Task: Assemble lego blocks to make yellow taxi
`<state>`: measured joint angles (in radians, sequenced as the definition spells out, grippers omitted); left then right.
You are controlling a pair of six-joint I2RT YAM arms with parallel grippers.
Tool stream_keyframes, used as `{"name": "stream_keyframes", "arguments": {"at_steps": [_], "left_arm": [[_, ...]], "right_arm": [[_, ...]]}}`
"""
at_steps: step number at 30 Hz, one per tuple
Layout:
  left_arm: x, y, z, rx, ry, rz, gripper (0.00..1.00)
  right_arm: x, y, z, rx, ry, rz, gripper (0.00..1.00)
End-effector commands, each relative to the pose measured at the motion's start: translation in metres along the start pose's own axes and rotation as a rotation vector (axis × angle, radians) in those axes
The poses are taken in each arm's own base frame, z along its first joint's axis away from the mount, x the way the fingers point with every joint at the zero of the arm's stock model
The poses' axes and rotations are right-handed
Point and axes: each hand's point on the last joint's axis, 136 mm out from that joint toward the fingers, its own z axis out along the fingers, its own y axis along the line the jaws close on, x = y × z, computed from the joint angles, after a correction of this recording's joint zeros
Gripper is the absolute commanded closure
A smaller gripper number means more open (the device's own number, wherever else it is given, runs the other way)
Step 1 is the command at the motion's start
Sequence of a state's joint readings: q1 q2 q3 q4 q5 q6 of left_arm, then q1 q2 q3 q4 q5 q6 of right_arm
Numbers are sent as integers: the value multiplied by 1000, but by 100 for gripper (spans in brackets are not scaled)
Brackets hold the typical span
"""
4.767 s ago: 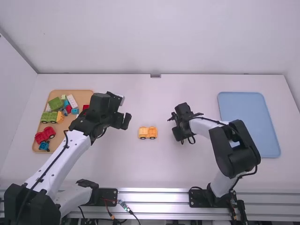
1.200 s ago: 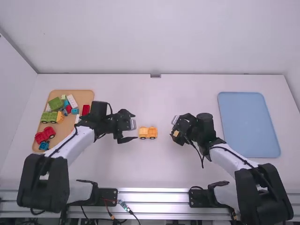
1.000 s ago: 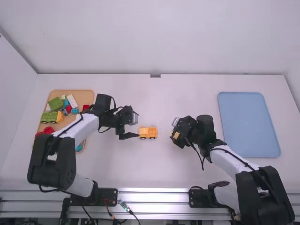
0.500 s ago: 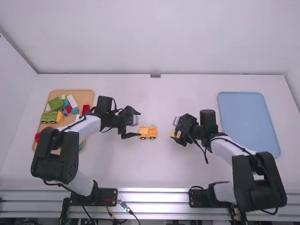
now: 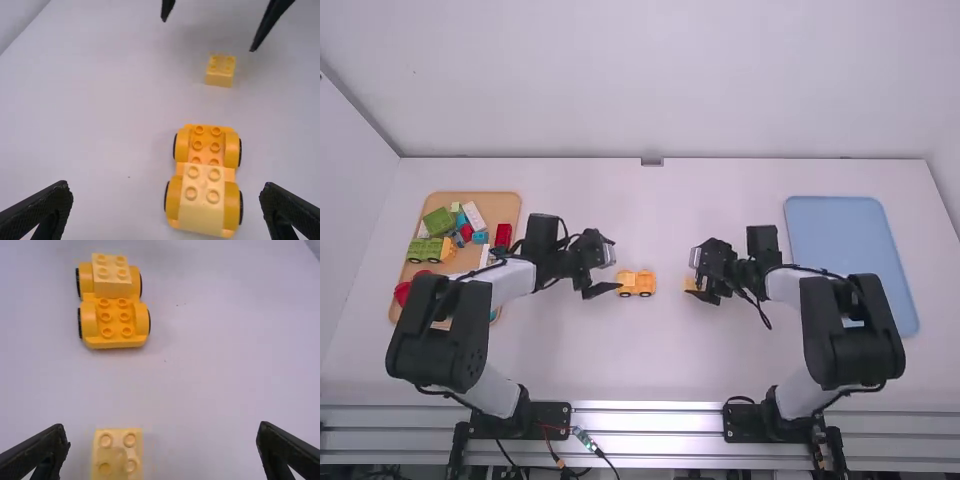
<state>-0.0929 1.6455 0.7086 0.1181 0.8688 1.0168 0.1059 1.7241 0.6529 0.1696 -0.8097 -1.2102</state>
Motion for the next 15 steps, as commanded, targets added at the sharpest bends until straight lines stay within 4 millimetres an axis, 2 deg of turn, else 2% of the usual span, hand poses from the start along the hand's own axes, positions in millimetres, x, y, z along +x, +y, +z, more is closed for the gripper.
{"name": "stream_keyframes", "arguments": {"at_steps": [1,4,9,15], "left_arm": [[-1,-4,4,20,9,-20,1],[-5,-9,6,51,5,15,1],[-4,-5,8,33,28,17,1],[-4,-6,8,37,29,16,1]], "right_arm": [[13,8,6,-21,-10,57,1],[23,8,13,-34,-12,103,1],[25,18,13,-117,0,100,1],[23,18,15,-124,2,85,1]]}}
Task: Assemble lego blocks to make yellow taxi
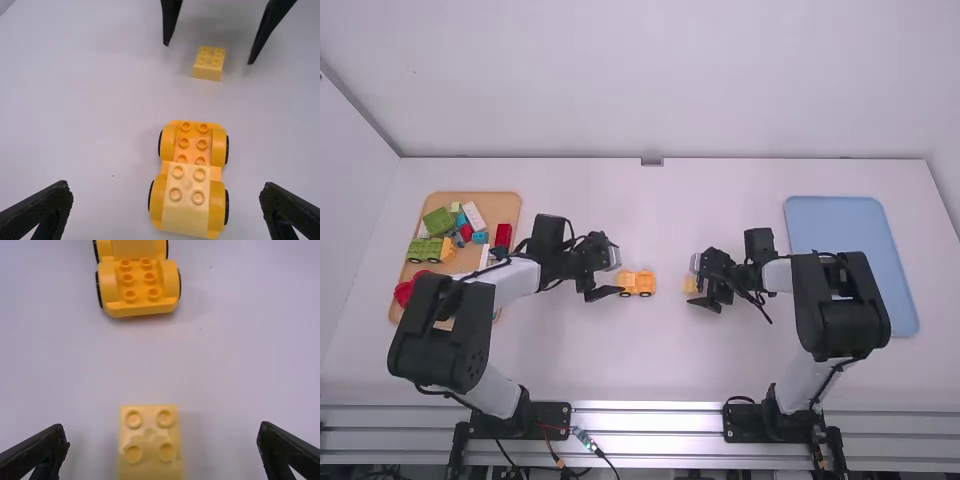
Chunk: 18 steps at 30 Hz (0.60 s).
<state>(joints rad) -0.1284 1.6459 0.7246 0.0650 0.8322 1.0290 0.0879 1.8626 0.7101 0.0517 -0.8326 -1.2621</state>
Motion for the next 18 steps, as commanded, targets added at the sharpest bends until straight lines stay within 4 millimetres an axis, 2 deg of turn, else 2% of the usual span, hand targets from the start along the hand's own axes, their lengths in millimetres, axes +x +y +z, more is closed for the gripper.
{"name": "stream_keyframes", "arguments": {"at_steps": [1,8,15,18], "left_arm": [[-4,2,1,4,-8,12,1],[-3,2,1,6,-8,10,1],[-3,2,1,5,-8,9,1],[-3,2,1,5,-7,10,1]], "right_arm": [[-5,-2,0,-6,-21,-20,2],[13,-14,5,32,25,91,4],[8,-11,11,-8,14,89,5],[9,-10,13,-21,47,90,9]]}}
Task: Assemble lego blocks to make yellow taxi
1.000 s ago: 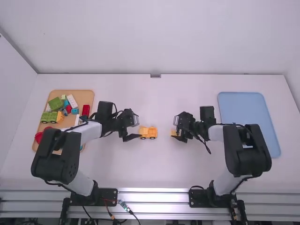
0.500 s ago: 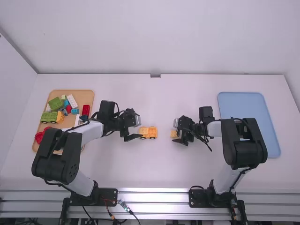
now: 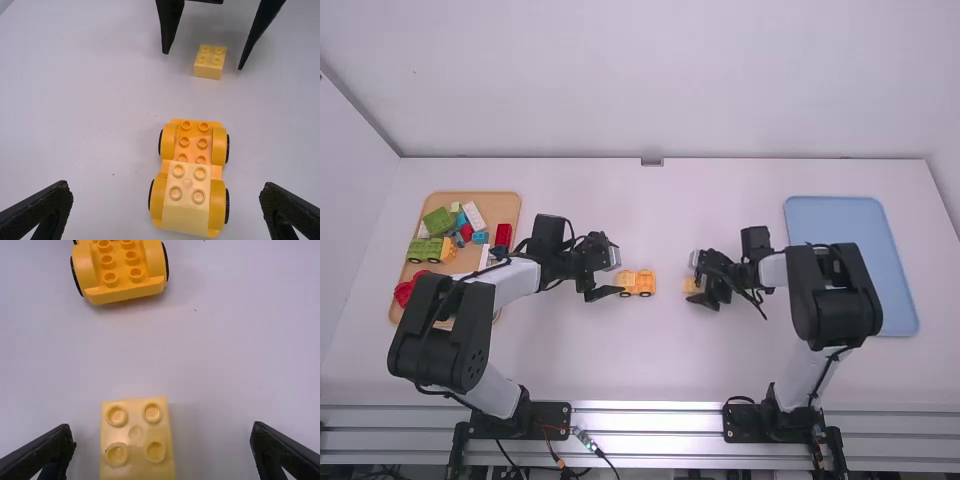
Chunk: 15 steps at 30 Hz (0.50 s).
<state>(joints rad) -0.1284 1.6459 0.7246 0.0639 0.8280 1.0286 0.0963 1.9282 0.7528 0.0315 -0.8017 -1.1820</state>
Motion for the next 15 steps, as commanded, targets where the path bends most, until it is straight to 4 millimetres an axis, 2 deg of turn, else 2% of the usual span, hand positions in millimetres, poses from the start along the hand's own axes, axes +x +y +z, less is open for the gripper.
{"name": "stream_keyframes", "arguments": {"at_steps": [1,4,6,13,15], "left_arm": [[-4,2,1,6,-11,12,1],[-4,2,1,5,-12,13,1],[-4,2,1,5,-12,12,1],[-4,2,1,6,-13,13,1],[-4,2,1,5,-12,13,1]], "right_arm": [[-5,-7,3,-2,12,-23,10],[-6,-2,5,-22,18,-52,22],[-6,-2,5,-24,20,-45,22],[-3,-3,2,-17,20,-21,39],[-2,-2,2,-17,19,-21,40]]}}
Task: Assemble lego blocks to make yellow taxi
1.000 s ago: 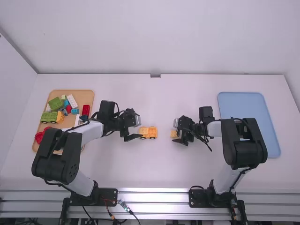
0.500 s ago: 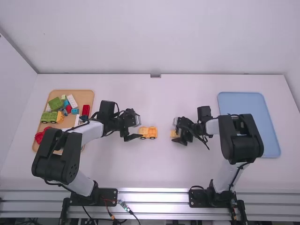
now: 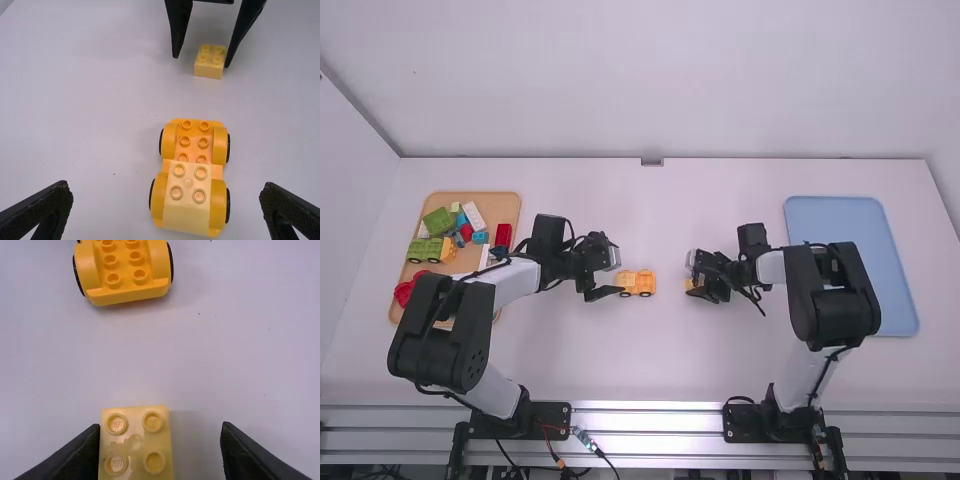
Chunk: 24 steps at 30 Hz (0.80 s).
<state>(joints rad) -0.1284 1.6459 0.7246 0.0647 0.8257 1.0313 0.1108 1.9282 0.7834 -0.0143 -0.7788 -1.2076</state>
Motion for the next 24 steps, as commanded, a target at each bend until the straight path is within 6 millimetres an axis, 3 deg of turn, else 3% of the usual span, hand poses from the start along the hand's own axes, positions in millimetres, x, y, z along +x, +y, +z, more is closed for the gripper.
{"name": "stream_keyframes", "arguments": {"at_steps": [1,7,24], "left_arm": [[-5,2,1,7,-15,10,1],[-5,2,1,7,-14,10,1],[-5,2,1,7,-14,10,1]], "right_arm": [[1,0,1,-3,-7,1,41],[2,2,2,-6,-5,1,47],[12,0,-4,3,19,22,52]]}}
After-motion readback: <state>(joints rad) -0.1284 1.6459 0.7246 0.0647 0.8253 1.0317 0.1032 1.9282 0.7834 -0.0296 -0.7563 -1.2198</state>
